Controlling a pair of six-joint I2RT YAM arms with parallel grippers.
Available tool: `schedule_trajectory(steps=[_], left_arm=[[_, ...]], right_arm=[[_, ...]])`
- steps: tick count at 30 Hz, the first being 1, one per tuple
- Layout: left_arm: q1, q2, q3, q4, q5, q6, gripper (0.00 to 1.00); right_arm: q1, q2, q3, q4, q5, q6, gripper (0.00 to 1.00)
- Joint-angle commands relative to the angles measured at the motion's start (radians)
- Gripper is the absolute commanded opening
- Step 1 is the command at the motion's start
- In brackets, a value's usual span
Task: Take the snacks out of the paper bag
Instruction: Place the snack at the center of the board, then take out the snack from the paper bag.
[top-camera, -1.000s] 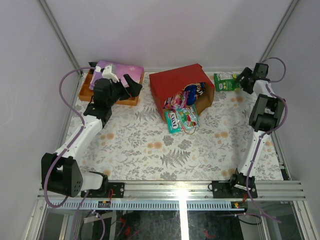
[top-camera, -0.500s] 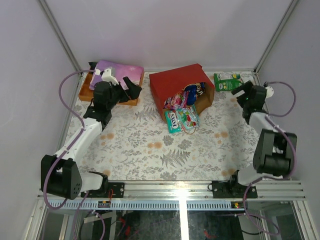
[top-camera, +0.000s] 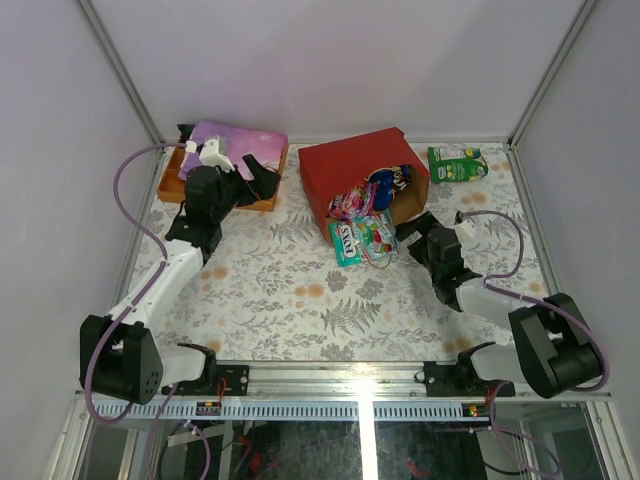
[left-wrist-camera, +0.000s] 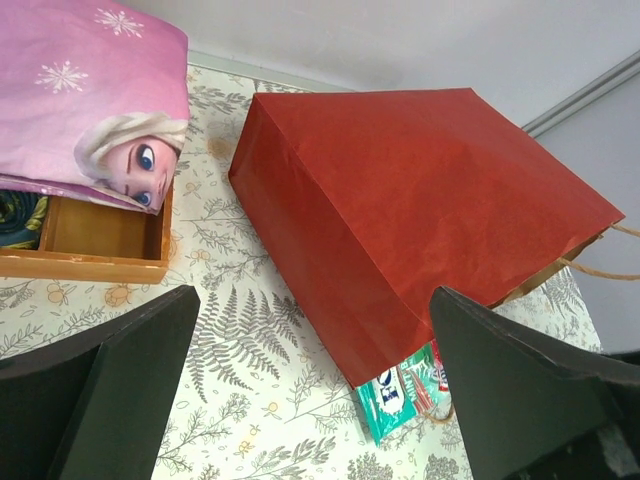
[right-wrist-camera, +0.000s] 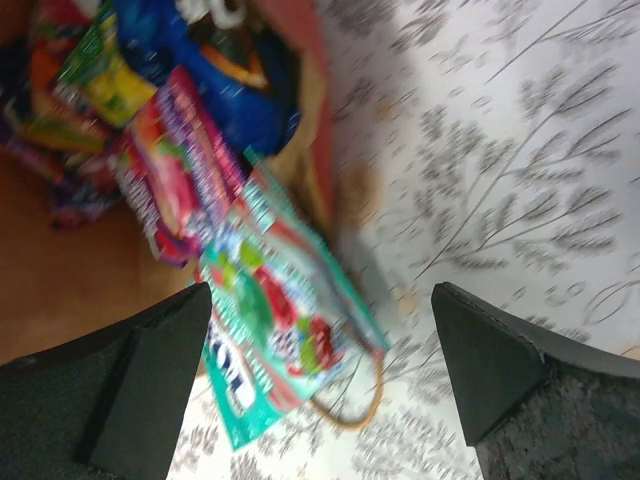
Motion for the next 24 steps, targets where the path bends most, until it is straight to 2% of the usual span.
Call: schedule_trajectory(steps=[1, 5, 14, 20, 24], left_arm=[[0.010, -0.029, 0.016, 0.035, -0.046, 0.018, 1.00], [0.010, -0.015, 0.017, 0.039, -0.044, 0.013, 1.00], [0.010, -0.003, 0.025, 0.027, -0.039, 0.006, 1.00], [0.010, 0.006, 0.030, 0.022, -0.025, 0.002, 1.00], [0.011, -0.001, 0.024, 0.020, -0.028, 0.004, 1.00]], right_arm=[[0.101, -0.085, -0.029, 0.042, 0.065, -0.063, 0.97], [0.125, -0.040, -0.023, 0.031, 0.028, -0.131, 0.90], [0.125, 0.020, -0.060, 0.028, -0.024, -0.132, 0.77], [0.125, 0.087, -0.073, 0.082, -0.037, -0.117, 0.71], [0.122, 0.170, -0.091, 0.178, -0.053, -0.075, 0.68]])
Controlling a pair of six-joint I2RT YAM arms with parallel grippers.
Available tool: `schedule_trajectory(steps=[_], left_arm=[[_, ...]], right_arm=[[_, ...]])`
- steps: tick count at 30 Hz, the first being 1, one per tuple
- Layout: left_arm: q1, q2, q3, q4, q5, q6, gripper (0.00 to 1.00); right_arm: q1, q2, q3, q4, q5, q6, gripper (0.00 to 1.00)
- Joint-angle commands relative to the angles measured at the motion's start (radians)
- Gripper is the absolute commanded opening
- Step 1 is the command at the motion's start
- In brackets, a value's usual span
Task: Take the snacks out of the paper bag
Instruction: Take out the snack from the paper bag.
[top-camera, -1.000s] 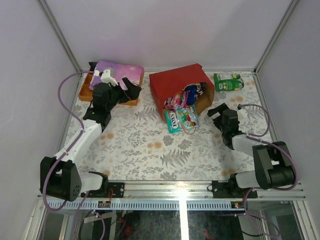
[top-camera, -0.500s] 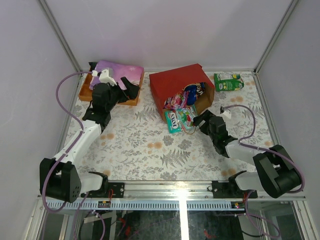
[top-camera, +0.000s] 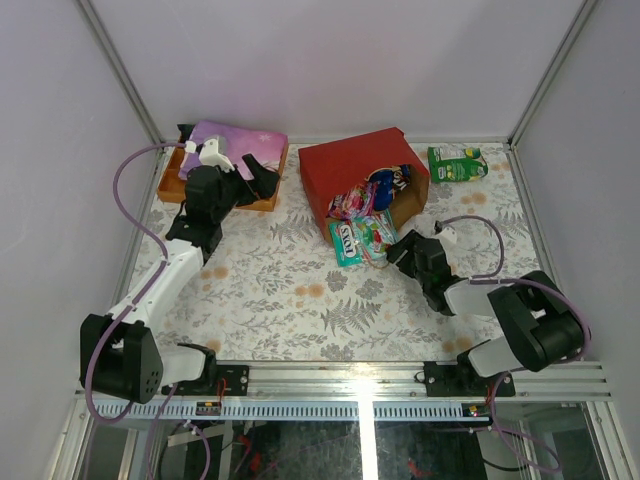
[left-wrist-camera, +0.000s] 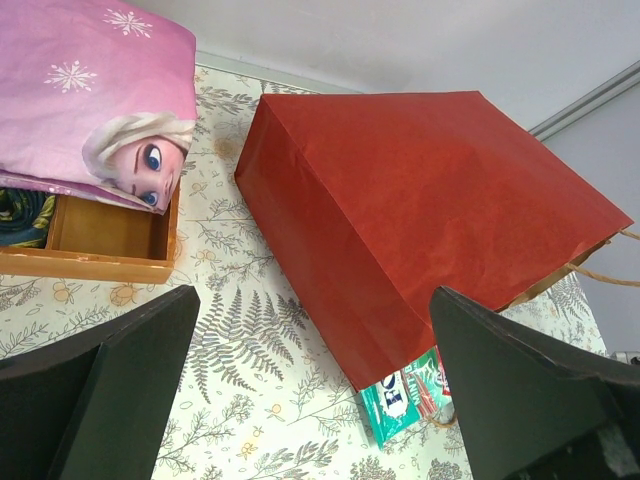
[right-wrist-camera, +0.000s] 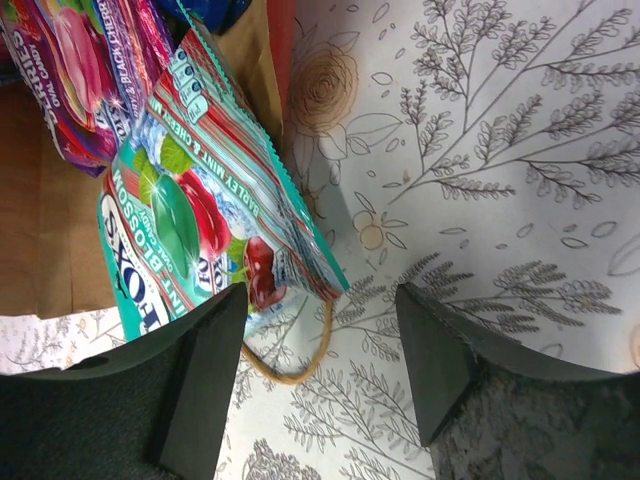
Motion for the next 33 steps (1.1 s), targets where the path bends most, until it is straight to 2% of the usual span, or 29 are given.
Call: schedule_trajectory(steps=[1, 6, 12, 17, 28, 33], left_arm=[[0.010, -0.005, 0.021, 0.022, -0.006, 0.006, 1.00], [0.011, -0.009, 0.021, 0.018, -0.012, 0.013, 1.00], [0.011, -0.007, 0.020, 0.016, -0.023, 0.021, 1.00], [0.010, 0.001, 0.021, 0.018, -0.018, 0.019, 1.00], [0.010, 0.012, 0.029, 0.015, 0.001, 0.012, 1.00], [0.010, 0.004, 0.027, 0.013, -0.002, 0.012, 1.00]], right_arm=[[0.001, 0.096, -0.026, 0.127, -0.032, 0.047, 0.67], [-0.003, 0.185, -0.028, 0.208, -0.039, 0.106, 0.62], [-0.002, 0.173, -0.030, 0.202, -0.011, 0.104, 0.41], [-0.002, 0.112, -0.047, 0.168, 0.027, 0.067, 0.38], [-0.001, -0.069, -0.081, 0.110, 0.076, -0.030, 0.02], [-0.002, -0.215, -0.092, 0.019, 0.072, -0.071, 0.00]])
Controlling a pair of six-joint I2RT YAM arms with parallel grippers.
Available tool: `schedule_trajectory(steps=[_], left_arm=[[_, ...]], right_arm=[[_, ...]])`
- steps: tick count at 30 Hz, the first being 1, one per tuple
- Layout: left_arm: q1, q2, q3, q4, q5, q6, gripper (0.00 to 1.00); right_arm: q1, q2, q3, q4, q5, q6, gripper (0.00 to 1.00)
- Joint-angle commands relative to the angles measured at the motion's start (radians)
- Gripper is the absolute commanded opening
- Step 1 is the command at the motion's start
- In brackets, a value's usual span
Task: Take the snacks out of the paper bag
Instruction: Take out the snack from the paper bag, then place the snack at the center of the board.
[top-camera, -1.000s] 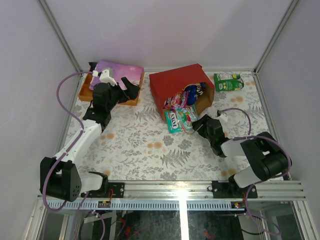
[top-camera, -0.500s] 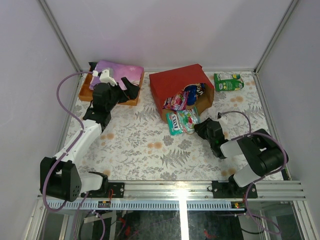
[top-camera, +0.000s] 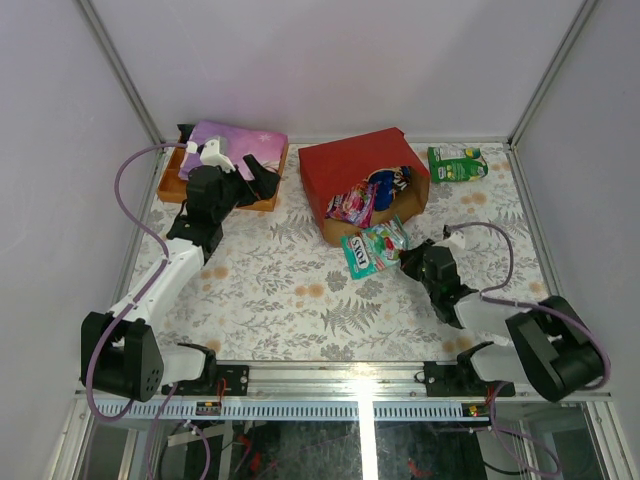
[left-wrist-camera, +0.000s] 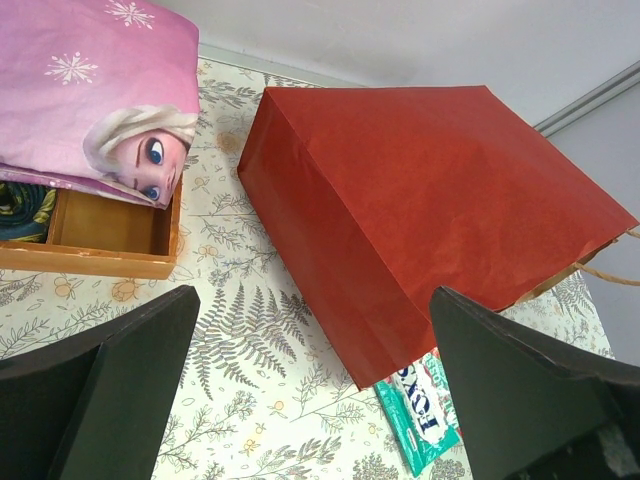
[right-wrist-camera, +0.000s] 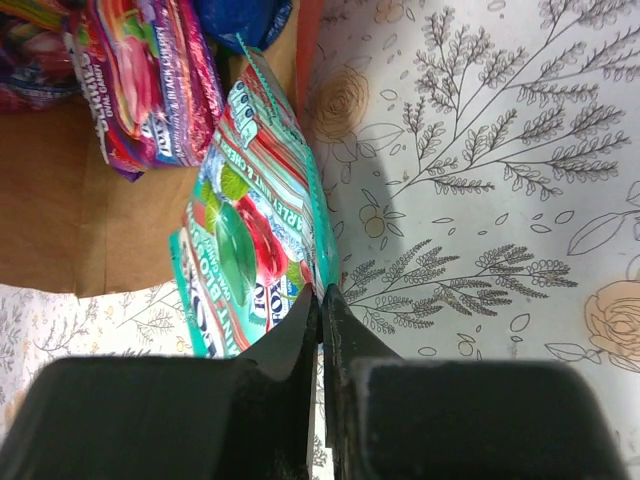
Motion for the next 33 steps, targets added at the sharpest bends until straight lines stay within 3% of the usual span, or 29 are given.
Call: schedule_trajectory(steps=[1, 10, 18, 22, 26, 33], left_arm=[[0.010, -0.005, 0.027, 0.018, -0.003, 0.010, 1.00], [0.010, 0.002, 0.030, 0.020, 0.006, 0.010, 1.00], [0.010, -0.013, 0.025, 0.014, 0.001, 0.013, 1.00], [0.010, -0.013, 0.028, 0.012, 0.006, 0.014, 1.00], [0.010, -0.012, 0.030, 0.013, 0.010, 0.015, 1.00], [0.010, -0.001, 0.038, 0.009, 0.025, 0.015, 1.00]], right_arm=[[-0.002, -0.166, -0.013, -0.073, 0.063, -0.070, 0.00], [-0.021, -0.573, -0.040, -0.322, 0.112, -0.147, 0.00], [-0.242, -0.782, -0.031, -0.517, 0.061, -0.158, 0.00], [-0.391, -0.761, -0.028, -0.550, 0.002, -0.111, 0.00], [-0.522, -0.653, -0.057, -0.433, -0.119, -0.015, 0.00], [-0.558, -0.345, -0.016, -0.228, -0.046, 0.129, 0.00]])
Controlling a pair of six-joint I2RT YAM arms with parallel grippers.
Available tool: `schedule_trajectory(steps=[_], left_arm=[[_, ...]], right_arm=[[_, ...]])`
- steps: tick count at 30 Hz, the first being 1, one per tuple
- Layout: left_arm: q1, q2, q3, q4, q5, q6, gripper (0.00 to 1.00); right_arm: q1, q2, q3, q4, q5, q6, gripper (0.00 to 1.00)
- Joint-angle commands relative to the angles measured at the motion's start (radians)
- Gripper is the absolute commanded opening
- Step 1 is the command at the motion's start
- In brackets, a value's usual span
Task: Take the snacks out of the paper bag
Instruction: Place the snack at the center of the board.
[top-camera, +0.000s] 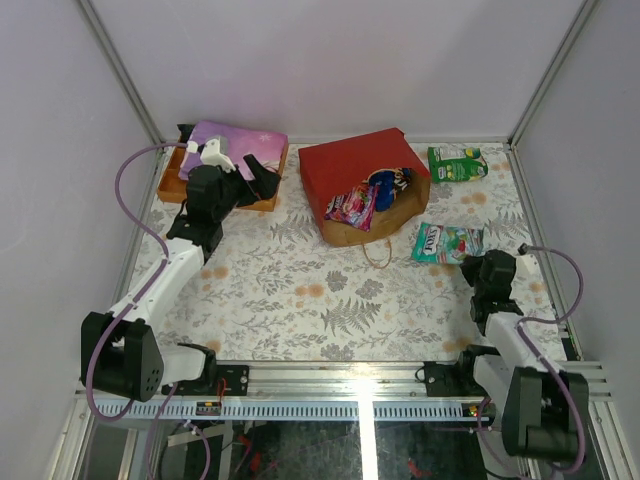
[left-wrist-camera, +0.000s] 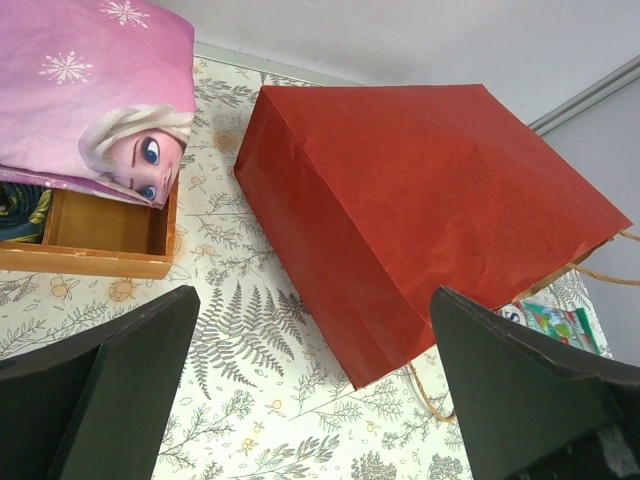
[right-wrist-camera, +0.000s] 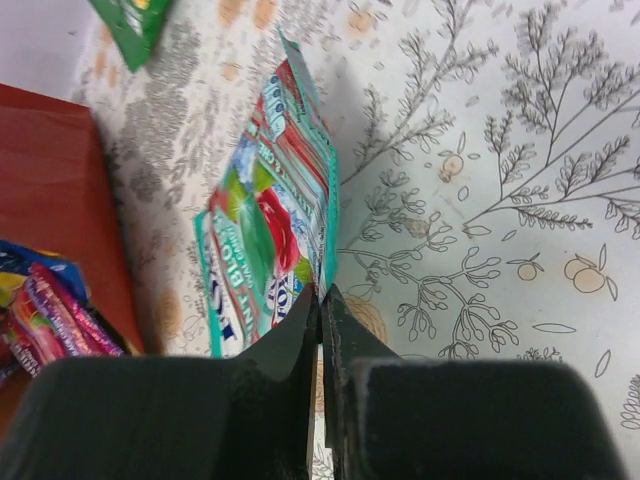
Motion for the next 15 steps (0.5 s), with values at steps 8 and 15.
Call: schedule_trajectory(steps=[8, 15], left_arm=[[0.011, 0.031, 0.046, 0.027, 0.038, 0.010, 1.00], [0.010, 0.056, 0.057, 0.019, 0.048, 0.019, 1.00]], right_arm=[[-0.011, 0.446, 0.227, 0.308, 0.237, 0.071, 0.00], [-0.100, 0.741, 0.485, 0.262, 0.134, 0.064, 0.00]])
